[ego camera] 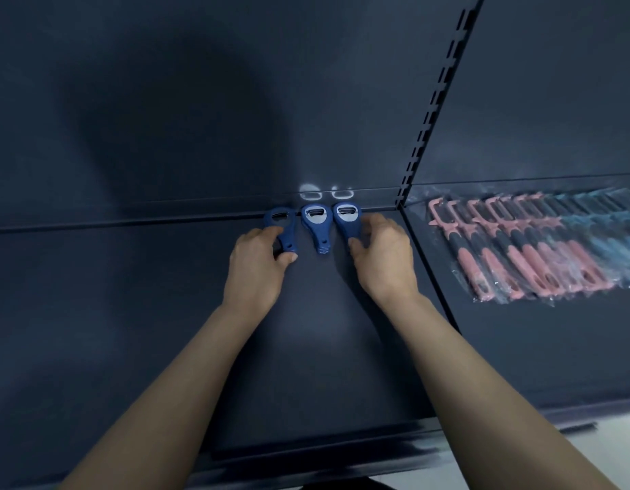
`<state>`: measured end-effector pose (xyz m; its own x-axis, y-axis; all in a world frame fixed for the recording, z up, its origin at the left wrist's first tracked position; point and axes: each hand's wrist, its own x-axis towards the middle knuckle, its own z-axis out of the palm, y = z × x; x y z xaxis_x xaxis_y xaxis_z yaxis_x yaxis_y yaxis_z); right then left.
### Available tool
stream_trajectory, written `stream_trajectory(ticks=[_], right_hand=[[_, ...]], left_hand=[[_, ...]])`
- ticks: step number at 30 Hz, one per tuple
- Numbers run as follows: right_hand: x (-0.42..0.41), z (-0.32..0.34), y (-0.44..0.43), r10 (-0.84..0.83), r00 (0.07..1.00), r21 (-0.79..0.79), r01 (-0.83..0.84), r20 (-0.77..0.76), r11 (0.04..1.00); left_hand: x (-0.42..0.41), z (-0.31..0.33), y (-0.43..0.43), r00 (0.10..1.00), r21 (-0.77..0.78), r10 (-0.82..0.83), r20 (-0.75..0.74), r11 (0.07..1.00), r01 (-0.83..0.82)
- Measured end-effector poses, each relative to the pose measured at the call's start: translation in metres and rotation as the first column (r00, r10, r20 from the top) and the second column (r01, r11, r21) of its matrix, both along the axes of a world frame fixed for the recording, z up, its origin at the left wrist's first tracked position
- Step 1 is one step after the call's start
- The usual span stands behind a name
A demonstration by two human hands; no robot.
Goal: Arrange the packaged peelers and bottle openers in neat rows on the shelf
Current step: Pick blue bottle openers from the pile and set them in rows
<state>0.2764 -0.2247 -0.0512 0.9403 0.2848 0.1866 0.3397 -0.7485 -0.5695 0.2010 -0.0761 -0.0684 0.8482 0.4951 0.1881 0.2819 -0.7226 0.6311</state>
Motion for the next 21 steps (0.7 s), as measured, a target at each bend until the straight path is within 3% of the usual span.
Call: stream_trajectory(ticks=[6, 13, 21], right_hand=[[-0.006, 0.015, 0.012, 0.153, 0.982, -0.005, -0.153, 0.110, 0.988], [-0.028, 0.021, 0.057, 0.386, 0.917, -0.028, -0.386, 0.096, 0.922], [-0.086, 0.027, 0.136, 0.500, 0.859, -0.105, -0.490, 0.108, 0.865]], left_hand=[[-0.021, 0.014, 0.006, 0.995, 0.072, 0.090, 0.040, 0.993, -0.093], [-0.063, 0.030, 0.019, 0.976, 0.143, 0.211, 0.055, 0.966, -0.217], [-0.137, 0.037, 0.083, 0.951, 0.221, 0.305, 0.053, 0.925, -0.309]])
